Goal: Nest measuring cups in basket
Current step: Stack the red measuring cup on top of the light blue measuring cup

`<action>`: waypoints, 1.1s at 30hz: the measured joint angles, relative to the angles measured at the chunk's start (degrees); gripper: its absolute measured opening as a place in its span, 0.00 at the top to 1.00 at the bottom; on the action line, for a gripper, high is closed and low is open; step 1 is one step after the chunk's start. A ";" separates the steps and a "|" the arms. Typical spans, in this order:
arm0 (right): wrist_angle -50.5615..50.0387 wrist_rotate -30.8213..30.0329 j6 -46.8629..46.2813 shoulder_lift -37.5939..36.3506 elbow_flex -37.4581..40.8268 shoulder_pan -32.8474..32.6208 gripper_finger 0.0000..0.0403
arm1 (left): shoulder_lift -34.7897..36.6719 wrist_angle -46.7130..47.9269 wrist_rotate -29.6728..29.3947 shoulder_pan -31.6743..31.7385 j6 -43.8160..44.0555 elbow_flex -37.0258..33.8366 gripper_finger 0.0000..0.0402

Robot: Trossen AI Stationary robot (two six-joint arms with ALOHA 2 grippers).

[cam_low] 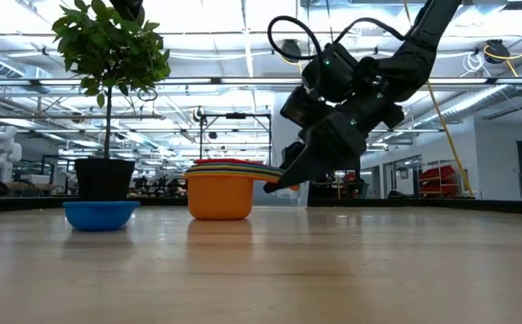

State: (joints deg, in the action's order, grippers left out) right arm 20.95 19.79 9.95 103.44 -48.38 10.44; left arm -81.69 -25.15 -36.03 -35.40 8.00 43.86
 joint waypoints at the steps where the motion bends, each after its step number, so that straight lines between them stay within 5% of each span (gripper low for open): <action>1: -0.20 0.01 -0.01 0.00 0.00 0.00 0.05 | 0.00 0.00 0.00 0.00 -0.17 0.00 0.42; 19: -0.02 -0.06 3.27 0.00 0.00 -0.02 0.45 | 0.00 0.07 0.00 0.00 -0.30 0.00 0.42; 33: 0.06 -0.17 2.89 -0.04 0.00 -0.02 0.65 | 0.00 0.11 0.00 0.00 -0.27 0.02 0.42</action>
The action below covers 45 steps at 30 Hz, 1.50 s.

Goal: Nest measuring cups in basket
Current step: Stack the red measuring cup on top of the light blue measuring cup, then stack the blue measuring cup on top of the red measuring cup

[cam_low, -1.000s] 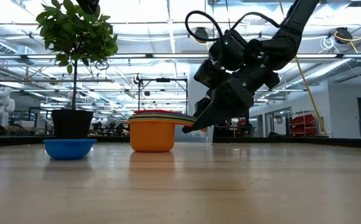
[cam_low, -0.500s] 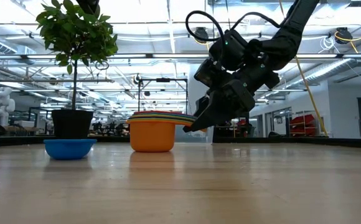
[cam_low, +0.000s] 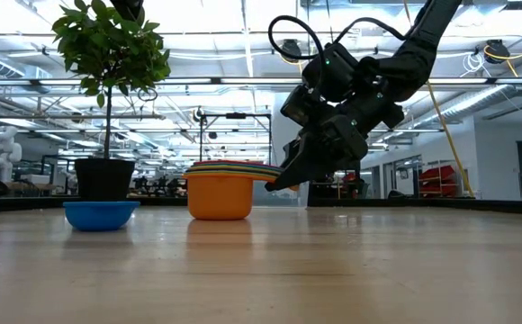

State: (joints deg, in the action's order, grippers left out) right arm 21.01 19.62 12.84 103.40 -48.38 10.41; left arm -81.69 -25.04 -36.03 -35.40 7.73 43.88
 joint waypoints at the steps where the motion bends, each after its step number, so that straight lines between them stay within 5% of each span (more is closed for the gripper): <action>1: -0.03 0.00 -0.07 -0.01 0.00 0.00 0.65 | 0.00 0.00 0.00 0.00 0.02 0.00 0.42; 18: -1.91 0.00 -3.17 -2.77 0.07 -0.02 0.34 | 0.00 8.45 0.00 0.00 6.86 0.05 0.42; 34: -28.67 -1.54 -3.21 -19.01 0.07 -0.04 0.34 | 0.00 39.62 0.06 -1.55 19.33 0.04 0.42; 45: -38.89 -1.56 -5.97 -29.07 3.31 -0.02 0.34 | -1.13 53.85 7.45 -0.80 41.43 0.04 0.42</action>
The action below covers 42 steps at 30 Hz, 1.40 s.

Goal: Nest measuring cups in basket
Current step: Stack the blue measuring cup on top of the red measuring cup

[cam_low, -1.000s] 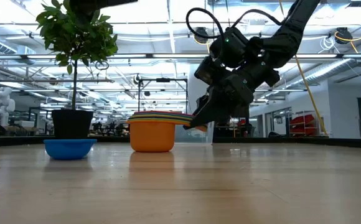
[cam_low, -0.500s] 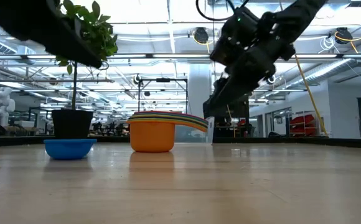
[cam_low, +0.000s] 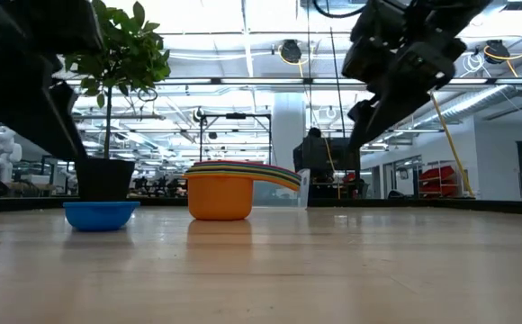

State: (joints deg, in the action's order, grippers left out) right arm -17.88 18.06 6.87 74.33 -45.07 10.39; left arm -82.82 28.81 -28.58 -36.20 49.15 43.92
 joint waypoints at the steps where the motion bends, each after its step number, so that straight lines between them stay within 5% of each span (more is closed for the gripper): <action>1: -0.16 -0.01 0.00 -0.81 0.54 0.00 0.34 | -0.39 0.58 0.20 0.37 2.92 0.00 0.42; 5: -0.01 -0.05 -0.22 -3.99 2.54 0.00 0.34 | -1.71 7.26 1.26 3.46 22.84 -0.04 0.42; 8: 0.32 -0.06 -0.20 -6.06 3.28 0.00 0.34 | -1.74 14.04 8.86 7.24 35.31 -0.04 0.42; 13: 2.90 -0.08 0.09 -8.18 3.44 0.00 0.34 | -1.76 18.06 15.19 9.89 45.54 -0.09 0.42; 21: 3.45 -0.12 1.12 -8.88 3.44 0.00 0.34 | -4.50 12.64 17.03 10.89 41.02 -0.60 0.43; 30: 7.23 -0.15 1.97 -8.88 3.44 0.00 0.34 | -7.75 9.47 18.01 12.74 30.06 -0.99 0.59; 42: 10.06 -0.04 2.82 -8.88 3.42 0.00 0.34 | -8.27 2.90 1.46 13.46 13.11 -1.44 0.72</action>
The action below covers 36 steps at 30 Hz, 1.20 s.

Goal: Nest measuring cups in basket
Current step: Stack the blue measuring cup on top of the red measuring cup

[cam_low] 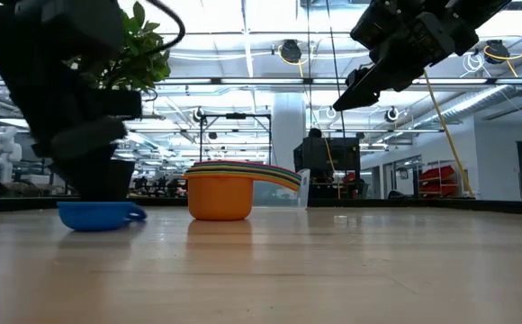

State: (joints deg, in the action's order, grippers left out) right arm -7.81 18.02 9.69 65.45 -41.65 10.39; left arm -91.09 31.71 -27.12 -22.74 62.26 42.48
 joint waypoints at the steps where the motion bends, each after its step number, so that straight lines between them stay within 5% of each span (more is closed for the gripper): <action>1: 0.00 0.00 0.00 0.00 0.00 0.00 0.34 | 0.04 -1.61 -0.10 0.21 -1.61 0.04 0.72; 9: -0.11 0.02 0.00 0.00 0.00 0.00 0.34 | 0.06 -12.54 0.30 1.68 -12.99 0.06 0.77; 15: -0.17 0.07 0.00 0.00 0.00 0.00 0.34 | -2.39 -18.98 7.48 1.24 -16.94 0.38 0.77; 36: -0.53 0.09 1.26 0.02 -0.07 0.00 0.34 | -5.73 -40.12 19.18 -0.84 -33.95 0.09 0.77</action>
State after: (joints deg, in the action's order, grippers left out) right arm -8.34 18.11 10.95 65.47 -41.71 10.39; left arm -96.81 -8.40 -7.94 -23.58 28.31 42.57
